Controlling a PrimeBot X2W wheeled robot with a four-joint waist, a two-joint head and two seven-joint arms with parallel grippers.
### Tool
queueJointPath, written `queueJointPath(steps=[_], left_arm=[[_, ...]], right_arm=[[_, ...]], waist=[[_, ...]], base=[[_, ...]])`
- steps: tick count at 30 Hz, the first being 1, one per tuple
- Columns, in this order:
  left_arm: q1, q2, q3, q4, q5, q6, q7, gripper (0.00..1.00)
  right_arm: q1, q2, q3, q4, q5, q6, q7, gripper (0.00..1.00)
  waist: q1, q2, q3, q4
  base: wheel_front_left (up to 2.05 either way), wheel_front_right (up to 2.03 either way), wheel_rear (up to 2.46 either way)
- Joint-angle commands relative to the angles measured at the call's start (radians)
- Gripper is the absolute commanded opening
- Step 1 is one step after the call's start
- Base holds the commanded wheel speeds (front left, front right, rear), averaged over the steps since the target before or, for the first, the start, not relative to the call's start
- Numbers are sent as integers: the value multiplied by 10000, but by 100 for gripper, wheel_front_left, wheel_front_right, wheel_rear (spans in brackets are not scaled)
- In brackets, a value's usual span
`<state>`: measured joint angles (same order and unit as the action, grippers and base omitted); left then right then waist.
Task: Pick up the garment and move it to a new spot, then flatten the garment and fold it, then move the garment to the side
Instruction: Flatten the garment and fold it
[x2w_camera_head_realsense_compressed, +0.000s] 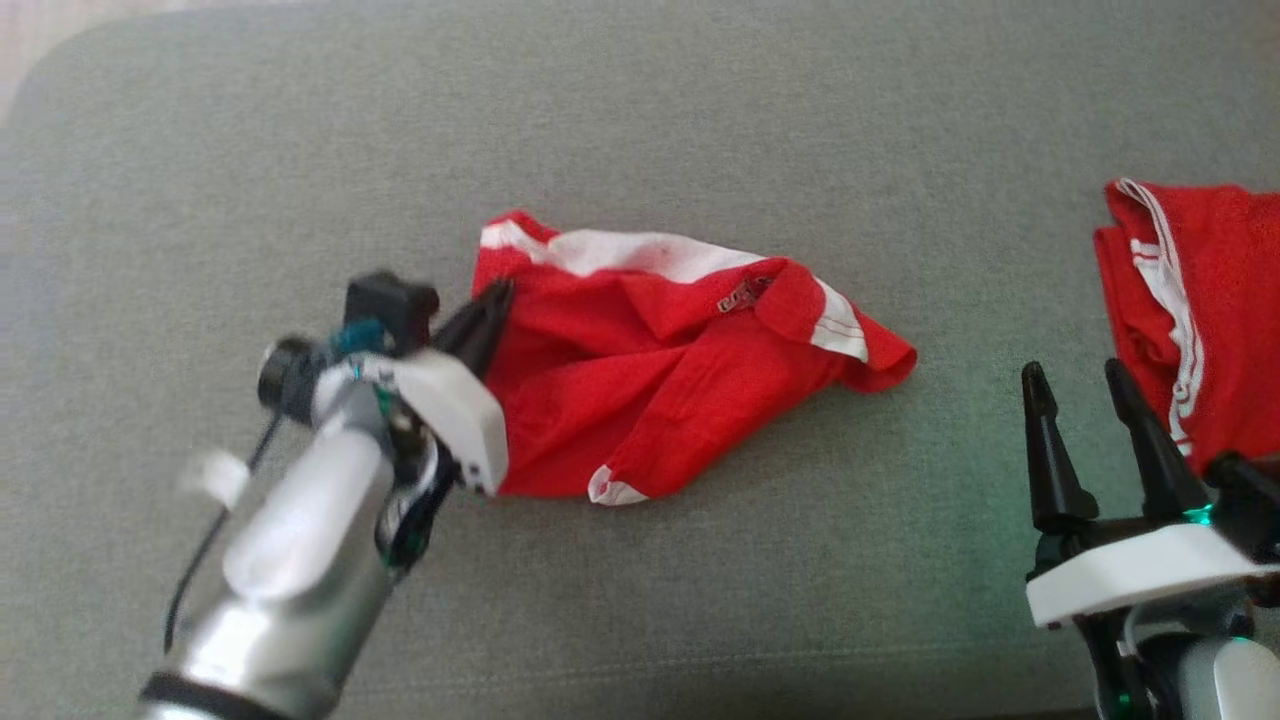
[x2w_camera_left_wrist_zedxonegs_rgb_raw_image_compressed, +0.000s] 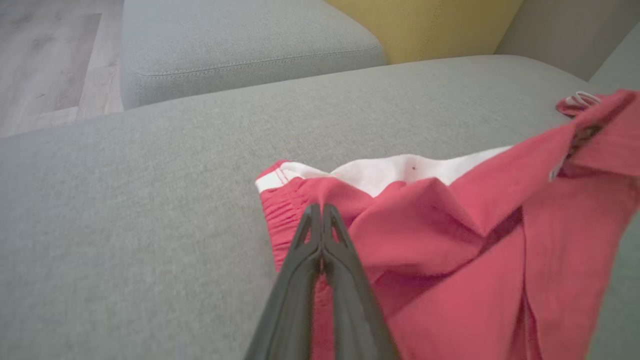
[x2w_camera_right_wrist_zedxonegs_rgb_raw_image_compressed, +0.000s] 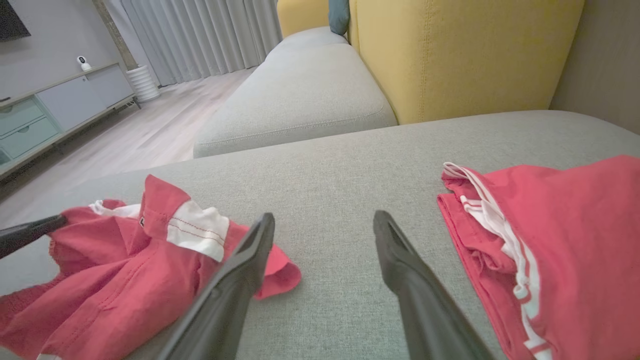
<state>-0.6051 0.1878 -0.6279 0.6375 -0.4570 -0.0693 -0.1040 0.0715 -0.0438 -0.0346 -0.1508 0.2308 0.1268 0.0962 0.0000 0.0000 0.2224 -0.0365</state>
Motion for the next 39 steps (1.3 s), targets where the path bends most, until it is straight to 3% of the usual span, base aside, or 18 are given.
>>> queueJointPath(steps=[1, 4, 10, 14, 17, 18, 19, 20, 27, 39], left_arm=[[44, 384, 272, -489, 87, 151, -107, 0], [790, 588, 169, -1432, 194, 499, -154, 0], [3252, 975, 177, -3762, -109, 1606, 258, 0], [4414, 1045, 336, -4414, -439, 2163, 342, 0], [4910, 996, 361, -4523, -597, 2330, 241, 0], [4997, 952, 344, -4497, -640, 2338, 208, 8], [5057, 896, 325, -4452, -697, 2319, 175, 49], [5079, 840, 342, -4433, -721, 2317, 44, 100], [5009, 663, 659, -4791, -499, 2537, -1117, 100], [5046, 1467, 2148, -6212, 418, 3598, -1554, 100]], right_arm=[[-179, -64, 184, -344, 99, 39, -111, 100], [-130, -64, 122, -348, 104, 39, -94, 100], [17, -64, 111, -351, 66, 39, 43, 100], [69, -64, 108, -383, 20, 39, 142, 100], [107, -64, 94, -440, 4, 39, 206, 100], [114, -64, 81, -468, -7, 39, 230, 100], [122, -64, 65, -499, -17, 39, 259, 100], [128, -64, 54, -538, -56, 39, 291, 100], [212, -64, 11, -845, -293, 39, 503, 100], [408, -64, 358, -1158, -817, 39, 861, 100]], waist=[[0, 0, -111, 114], [0, 0, -277, 256], [0, 0, -601, 432], [0, 0, -640, 458], [0, 0, -655, 485], [0, 0, -664, 497], [0, 0, -674, 510], [0, 0, -688, 519], [0, 0, -913, 697], [0, 0, -1468, 819]], base=[[0, 0, 0], [0, 0, 0], [0, 0, 0], [0, 0, 0], [0, 0, 0], [0, 0, 0], [0, 0, 0], [0, 0, 0], [0, 0, 0], [0, 0, 0]])
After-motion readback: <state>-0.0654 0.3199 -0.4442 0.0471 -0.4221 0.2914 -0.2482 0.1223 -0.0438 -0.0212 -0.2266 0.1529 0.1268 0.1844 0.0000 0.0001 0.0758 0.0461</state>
